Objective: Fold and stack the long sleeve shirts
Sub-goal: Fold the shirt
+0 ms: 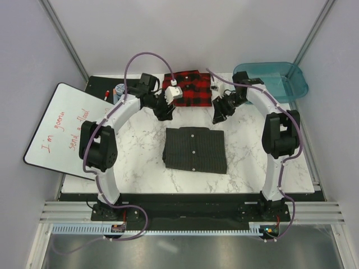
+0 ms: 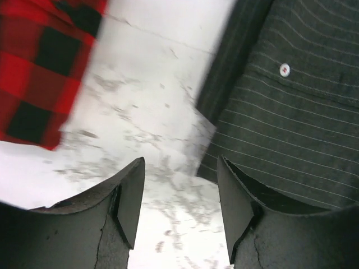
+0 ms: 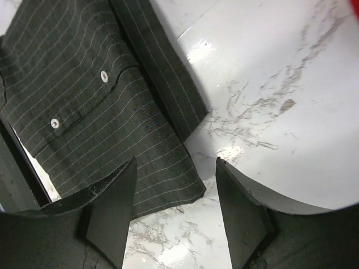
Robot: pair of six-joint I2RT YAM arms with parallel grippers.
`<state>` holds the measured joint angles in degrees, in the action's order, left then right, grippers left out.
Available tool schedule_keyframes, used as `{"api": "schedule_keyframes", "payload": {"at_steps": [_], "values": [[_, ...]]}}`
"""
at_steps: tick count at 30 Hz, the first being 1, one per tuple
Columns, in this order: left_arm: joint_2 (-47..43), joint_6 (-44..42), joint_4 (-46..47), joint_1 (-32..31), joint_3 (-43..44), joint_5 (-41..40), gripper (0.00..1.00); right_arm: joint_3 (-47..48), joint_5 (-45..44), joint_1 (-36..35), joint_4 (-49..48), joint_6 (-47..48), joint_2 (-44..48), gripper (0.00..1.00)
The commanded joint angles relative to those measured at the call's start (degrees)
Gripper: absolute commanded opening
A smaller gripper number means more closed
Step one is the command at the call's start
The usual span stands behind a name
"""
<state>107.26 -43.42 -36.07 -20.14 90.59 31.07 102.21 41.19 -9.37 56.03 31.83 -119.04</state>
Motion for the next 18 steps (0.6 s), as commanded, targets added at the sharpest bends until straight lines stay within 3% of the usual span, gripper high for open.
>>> {"api": "schedule_keyframes", "payload": {"at_steps": [1, 12, 15, 16, 18], "values": [[5.6, 7.6, -8.5, 0.5, 1.6, 6.5, 0.62, -1.1, -1.1, -1.0, 1.5, 4.7, -2.4, 0.66], [12.8, 9.9, -10.7, 0.7, 4.0, 9.2, 0.63, -6.1, -3.9, -3.9, 2.9, 9.1, -3.6, 0.62], [11.7, 9.3, -12.3, 0.7, 4.5, 12.5, 0.42, -6.1, -3.8, -4.0, 3.5, 9.6, -3.5, 0.36], [11.1, 9.2, -13.5, 0.8, 4.6, 13.4, 0.25, -5.9, -3.7, -4.1, 4.3, 9.6, -2.7, 0.18], [9.6, 9.6, -14.0, 1.0, 4.7, 14.6, 0.08, -5.2, -3.7, -4.1, 4.6, 9.2, -1.5, 0.03]]}}
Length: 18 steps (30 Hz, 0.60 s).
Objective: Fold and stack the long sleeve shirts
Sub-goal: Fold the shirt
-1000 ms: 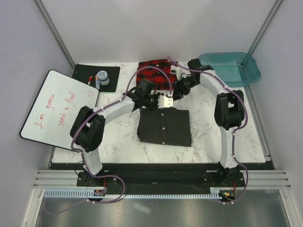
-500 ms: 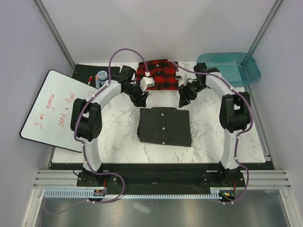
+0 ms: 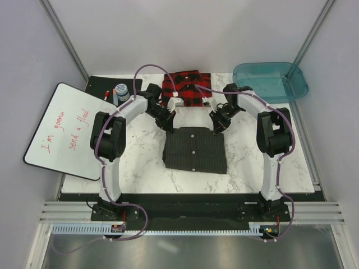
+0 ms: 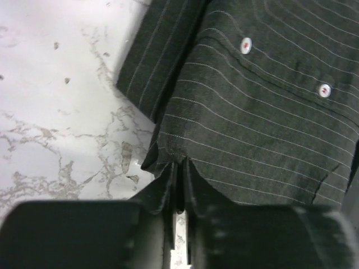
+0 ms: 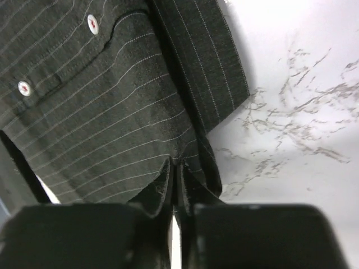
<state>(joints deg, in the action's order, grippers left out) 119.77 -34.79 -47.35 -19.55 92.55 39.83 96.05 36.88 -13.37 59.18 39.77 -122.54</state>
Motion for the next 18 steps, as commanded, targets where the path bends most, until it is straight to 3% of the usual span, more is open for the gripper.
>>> {"api": "schedule_keyframes", "payload": {"at_steps": [1, 6, 14, 17, 18], "values": [[-3.4, 0.9, -2.8, 0.5, 2.7, 6.0, 0.02, 1.3, 0.7, -0.1, 1.6, 1.0, 3.3, 0.0], [-2.9, 0.7, -2.8, 2.6, 4.3, 4.3, 0.02, 5.4, 0.6, 0.0, 1.5, -1.6, 4.6, 0.0], [8.3, 2.5, -2.0, 3.5, 11.7, 1.6, 0.02, 8.7, -5.2, 0.0, -3.4, -6.2, -5.9, 0.0], [9.9, 3.8, 0.1, 4.1, 12.6, -0.6, 0.04, 8.7, -7.1, 0.0, -7.9, -10.5, -7.0, 0.03], [10.7, 4.5, 0.6, 4.3, 12.9, -1.4, 0.05, 8.7, -7.4, 0.0, -9.8, -11.9, -7.1, 0.08]]}}
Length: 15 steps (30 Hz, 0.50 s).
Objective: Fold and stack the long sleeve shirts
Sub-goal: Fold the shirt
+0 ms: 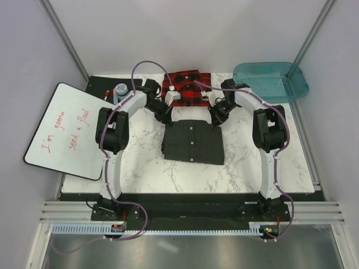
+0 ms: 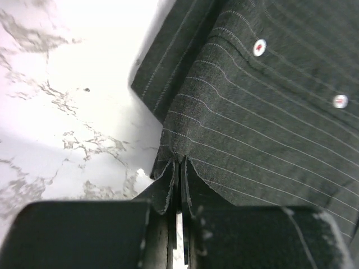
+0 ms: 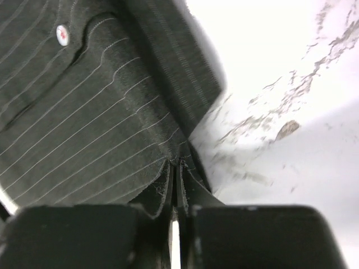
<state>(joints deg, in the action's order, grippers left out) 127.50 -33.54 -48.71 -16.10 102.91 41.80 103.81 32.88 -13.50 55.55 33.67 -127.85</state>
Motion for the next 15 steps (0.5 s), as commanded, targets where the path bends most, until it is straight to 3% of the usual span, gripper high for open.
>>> {"api": "schedule_keyframes", "payload": {"at_steps": [1, 2, 3, 4, 7, 8, 10, 15], "values": [[3.5, 3.6, 2.0, 1.0, 3.0, -4.0, 0.1, 1.0, -3.4, 0.1, -6.4, -6.9, -1.7, 0.09], [3.5, 3.9, 2.0, 1.8, 3.6, -4.2, 0.13, 1.4, -2.7, 0.1, -6.3, -8.4, -1.7, 0.13], [2.8, 5.1, 2.0, 2.3, 3.8, -3.7, 0.16, 1.5, -2.5, 0.1, -6.3, -9.6, -1.3, 0.28], [2.0, 5.8, 2.0, 2.9, 3.8, -3.0, 0.29, 1.4, -1.3, 0.4, -6.1, -10.5, 0.1, 0.32], [-5.0, 8.0, 1.9, 4.8, 3.3, 0.6, 0.42, -0.9, 2.2, 2.7, -6.4, -15.6, 5.7, 0.57], [-7.9, 7.9, 1.9, 4.3, 1.9, 1.9, 0.49, -2.6, 6.1, 3.6, -6.4, -18.4, 7.5, 0.58], [-14.4, 7.3, 2.0, 2.6, 0.8, 1.2, 0.54, -5.8, 9.9, 7.7, -8.7, -22.7, 12.7, 0.59], [-18.4, 7.5, 2.0, -9.5, -1.4, -6.8, 0.53, -23.3, 18.8, 16.5, -18.7, -33.5, 21.5, 0.47]]}}
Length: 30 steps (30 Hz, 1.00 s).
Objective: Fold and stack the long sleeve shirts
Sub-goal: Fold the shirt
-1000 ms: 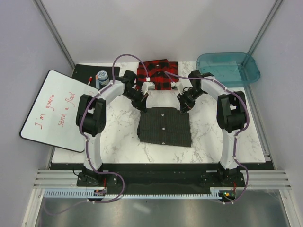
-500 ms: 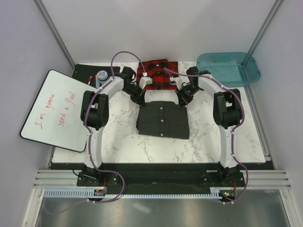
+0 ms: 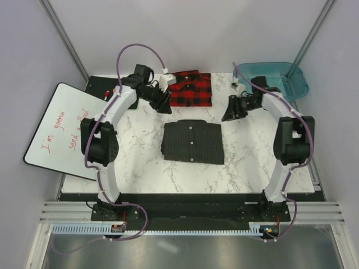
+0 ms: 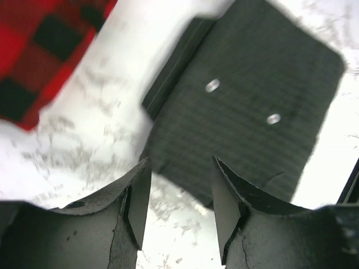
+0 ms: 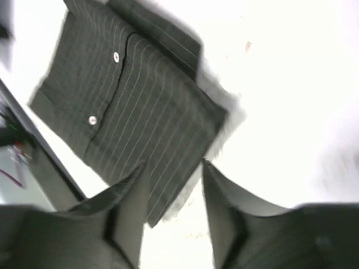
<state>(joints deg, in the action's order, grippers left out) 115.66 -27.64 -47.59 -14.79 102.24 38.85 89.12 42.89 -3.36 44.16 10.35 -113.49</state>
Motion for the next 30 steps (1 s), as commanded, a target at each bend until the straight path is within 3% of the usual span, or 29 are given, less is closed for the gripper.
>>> {"api": "schedule_keyframes", "payload": {"at_steps": [1, 6, 10, 14, 18, 22, 27, 30], "values": [[-6.2, 1.6, 0.8, -13.1, -0.9, -5.5, 0.53, -10.2, 8.6, 7.6, -7.2, -10.3, 8.3, 0.42], [-2.2, 8.7, 9.8, -29.1, -1.6, -23.7, 0.54, -19.8, 6.6, 8.9, -7.4, -10.3, 9.5, 0.17], [3.2, 19.1, 10.7, -37.6, 5.2, -30.5, 0.53, -27.3, 8.5, 8.9, -10.7, -12.1, 7.5, 0.13], [5.5, 31.2, 10.7, -39.9, 4.6, -32.2, 0.5, -29.5, 13.1, 8.5, -13.9, -13.3, 3.4, 0.06], [6.8, 37.3, 10.8, -40.0, 2.8, -34.7, 0.44, -33.6, 17.3, 5.9, -19.3, -16.7, 1.5, 0.02], [4.4, 42.7, 14.4, -38.8, -1.8, -36.2, 0.45, -35.9, 21.0, 1.8, -25.3, -21.7, 0.9, 0.01], [3.3, 45.0, 16.1, -37.6, -2.4, -36.8, 0.45, -36.2, 22.2, 0.1, -26.3, -23.6, 1.8, 0.04], [3.9, 46.0, 16.0, -37.7, -1.4, -37.0, 0.45, -38.2, 22.0, 0.0, -31.2, -29.9, 3.6, 0.13]]}}
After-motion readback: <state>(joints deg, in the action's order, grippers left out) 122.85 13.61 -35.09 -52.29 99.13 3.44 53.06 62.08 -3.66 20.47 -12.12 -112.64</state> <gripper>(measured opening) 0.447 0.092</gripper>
